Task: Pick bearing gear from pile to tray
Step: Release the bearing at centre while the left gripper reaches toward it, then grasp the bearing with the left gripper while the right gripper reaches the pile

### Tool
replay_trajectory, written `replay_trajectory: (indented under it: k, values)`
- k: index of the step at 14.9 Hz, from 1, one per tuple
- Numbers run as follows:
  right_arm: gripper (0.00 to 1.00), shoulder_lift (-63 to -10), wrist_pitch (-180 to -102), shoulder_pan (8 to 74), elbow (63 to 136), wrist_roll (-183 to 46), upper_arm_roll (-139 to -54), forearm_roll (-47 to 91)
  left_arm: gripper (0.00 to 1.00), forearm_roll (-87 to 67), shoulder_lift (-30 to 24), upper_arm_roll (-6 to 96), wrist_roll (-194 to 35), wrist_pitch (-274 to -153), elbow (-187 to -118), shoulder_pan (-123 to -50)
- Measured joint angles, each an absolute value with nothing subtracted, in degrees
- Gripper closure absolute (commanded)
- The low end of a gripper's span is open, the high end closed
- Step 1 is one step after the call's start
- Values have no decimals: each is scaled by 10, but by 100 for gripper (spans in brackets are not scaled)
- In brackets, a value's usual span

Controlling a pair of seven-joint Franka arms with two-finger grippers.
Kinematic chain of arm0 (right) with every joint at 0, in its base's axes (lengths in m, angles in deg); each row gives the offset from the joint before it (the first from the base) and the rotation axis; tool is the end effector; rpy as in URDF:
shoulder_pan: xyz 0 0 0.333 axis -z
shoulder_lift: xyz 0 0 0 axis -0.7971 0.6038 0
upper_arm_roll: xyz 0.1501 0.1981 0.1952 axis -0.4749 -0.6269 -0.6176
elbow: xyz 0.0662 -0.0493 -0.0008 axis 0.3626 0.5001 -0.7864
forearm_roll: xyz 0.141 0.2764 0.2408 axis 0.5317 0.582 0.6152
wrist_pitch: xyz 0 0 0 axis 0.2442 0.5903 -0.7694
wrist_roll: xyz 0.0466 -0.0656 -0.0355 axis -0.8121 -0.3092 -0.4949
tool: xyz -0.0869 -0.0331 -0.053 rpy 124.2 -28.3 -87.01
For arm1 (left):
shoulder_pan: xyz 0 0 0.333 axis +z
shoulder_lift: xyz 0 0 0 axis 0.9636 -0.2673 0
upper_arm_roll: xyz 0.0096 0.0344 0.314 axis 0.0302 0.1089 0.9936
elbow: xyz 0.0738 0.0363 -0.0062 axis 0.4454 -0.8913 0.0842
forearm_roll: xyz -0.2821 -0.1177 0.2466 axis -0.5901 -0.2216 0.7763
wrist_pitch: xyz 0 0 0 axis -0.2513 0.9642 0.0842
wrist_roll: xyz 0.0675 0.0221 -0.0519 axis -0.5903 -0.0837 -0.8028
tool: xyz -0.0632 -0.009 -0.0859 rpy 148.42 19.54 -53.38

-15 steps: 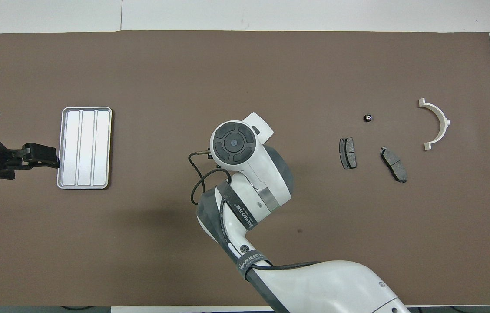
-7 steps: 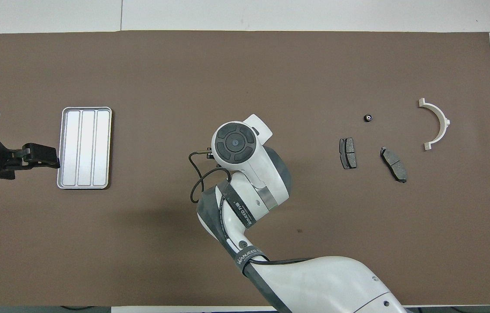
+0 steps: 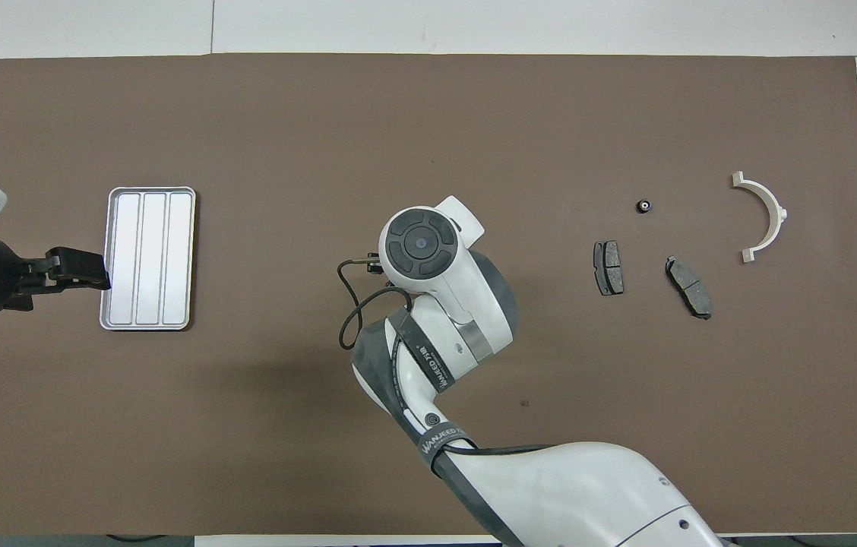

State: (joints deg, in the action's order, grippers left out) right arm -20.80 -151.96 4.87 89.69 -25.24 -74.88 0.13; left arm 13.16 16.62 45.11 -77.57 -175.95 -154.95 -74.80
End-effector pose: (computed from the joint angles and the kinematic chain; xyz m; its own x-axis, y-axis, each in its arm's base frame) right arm 0.5602 0.4040 0.3171 0.9942 -0.0848 0.0660 -0.0820 -0.9956 -0.0445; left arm 0.5036 -0.0344 0.5534 0.9823 0.1858 -0.0213 0.1863 -0.9822 0.0238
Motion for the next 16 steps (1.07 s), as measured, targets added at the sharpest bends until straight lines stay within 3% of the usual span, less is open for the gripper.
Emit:
replay_trajectory:
  k: [9,16]
  values:
    - [38,-340,-1375,255,893,-418,-754,1,8,129,156,440,-951,-1861,-1588,-840]
    - [45,-353,-1388,399,908,-515,-797,-2,9,129,58,440,-1108,-1986,-1588,-941]
